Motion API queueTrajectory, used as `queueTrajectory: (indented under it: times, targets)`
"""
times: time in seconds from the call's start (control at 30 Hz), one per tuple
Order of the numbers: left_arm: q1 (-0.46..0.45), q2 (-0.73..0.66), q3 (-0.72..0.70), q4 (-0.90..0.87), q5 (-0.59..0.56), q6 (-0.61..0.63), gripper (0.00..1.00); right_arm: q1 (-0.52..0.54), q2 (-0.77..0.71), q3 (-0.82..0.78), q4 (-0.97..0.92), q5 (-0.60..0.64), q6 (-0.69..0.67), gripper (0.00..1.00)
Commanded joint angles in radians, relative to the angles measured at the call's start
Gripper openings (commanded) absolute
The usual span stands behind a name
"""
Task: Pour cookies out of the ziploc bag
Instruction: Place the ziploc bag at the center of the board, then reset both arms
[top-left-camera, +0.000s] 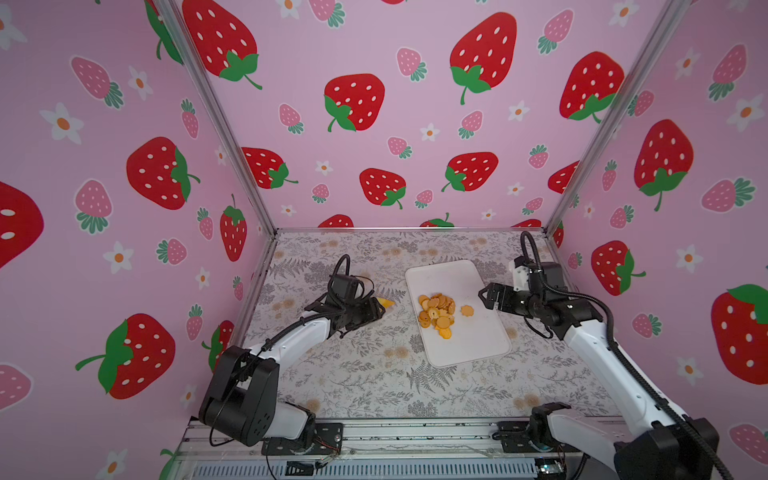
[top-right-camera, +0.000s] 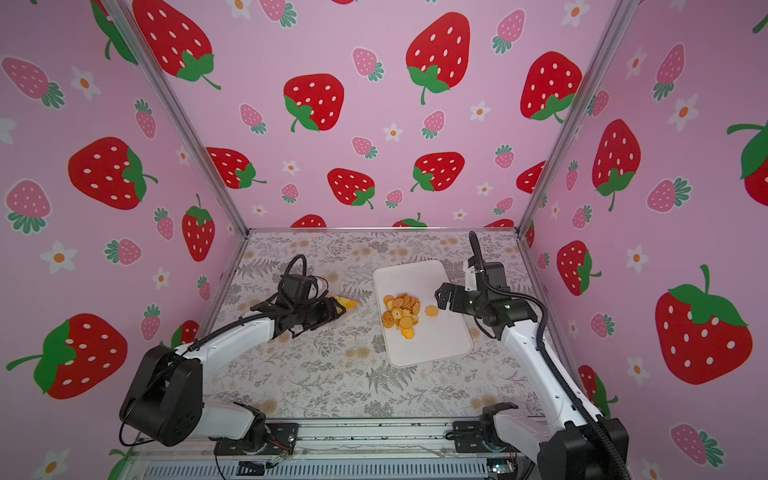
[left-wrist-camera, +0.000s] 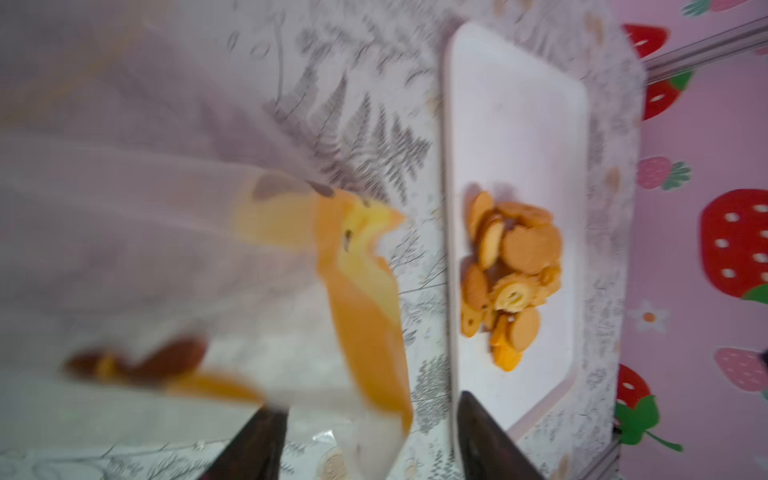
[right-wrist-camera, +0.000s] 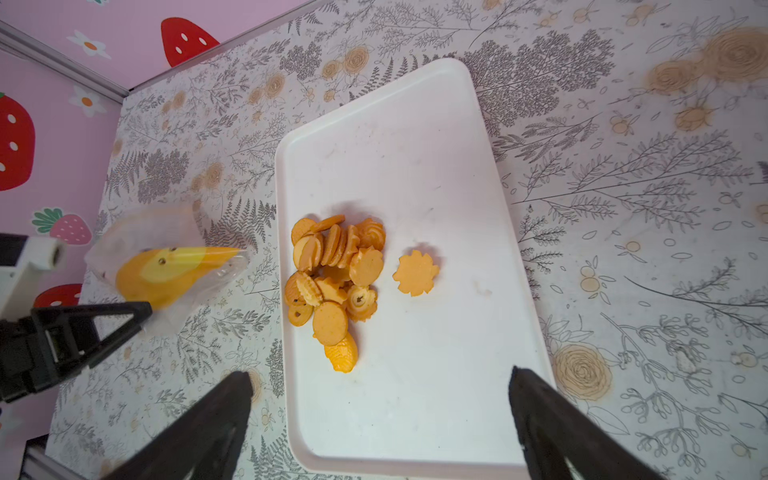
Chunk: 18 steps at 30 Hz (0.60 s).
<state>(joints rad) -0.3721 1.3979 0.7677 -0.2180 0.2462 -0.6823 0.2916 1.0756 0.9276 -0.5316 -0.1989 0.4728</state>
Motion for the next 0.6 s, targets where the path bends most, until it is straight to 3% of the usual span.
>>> queueTrajectory:
  times: [0.0, 0.07, 0.17, 0.2, 0.23, 0.27, 0.33, 0.4, 0.47, 0.57]
  targets:
    - [-0.002, -0.118, 0.031, -0.049, -0.207, -0.004, 0.99, -0.006, -0.024, 0.0, 0.067, 0.114, -0.021, 0.99]
    - [-0.002, -0.179, 0.088, -0.167, -0.332, 0.008, 0.99, -0.006, -0.013, -0.002, 0.078, 0.184, -0.028, 1.0]
    - [0.002, -0.278, 0.172, -0.341, -0.671, -0.025, 0.99, -0.006, -0.02, -0.033, 0.126, 0.382, -0.001, 0.99]
    - [0.007, -0.312, 0.168, -0.335, -0.783, 0.003, 0.99, -0.006, -0.023, -0.049, 0.157, 0.467, -0.006, 1.0]
    - [0.024, -0.351, 0.12, -0.235, -0.808, 0.138, 0.99, -0.006, -0.023, -0.071, 0.217, 0.511, -0.062, 0.99]
    - [0.042, -0.382, 0.054, -0.092, -0.774, 0.287, 0.99, -0.006, -0.019, -0.088, 0.268, 0.532, -0.107, 0.99]
    - [0.114, -0.424, -0.046, 0.075, -0.723, 0.381, 0.99, -0.01, 0.009, -0.107, 0.337, 0.574, -0.17, 1.0]
    - [0.191, -0.42, -0.116, 0.209, -0.574, 0.493, 0.99, -0.025, 0.047, -0.113, 0.384, 0.537, -0.283, 1.0]
    - [0.224, -0.388, -0.168, 0.328, -0.516, 0.562, 0.99, -0.051, 0.081, -0.118, 0.386, 0.521, -0.345, 0.99]
    - [0.286, -0.283, -0.204, 0.425, -0.432, 0.644, 0.99, -0.145, 0.093, -0.166, 0.423, 0.367, -0.428, 1.0]
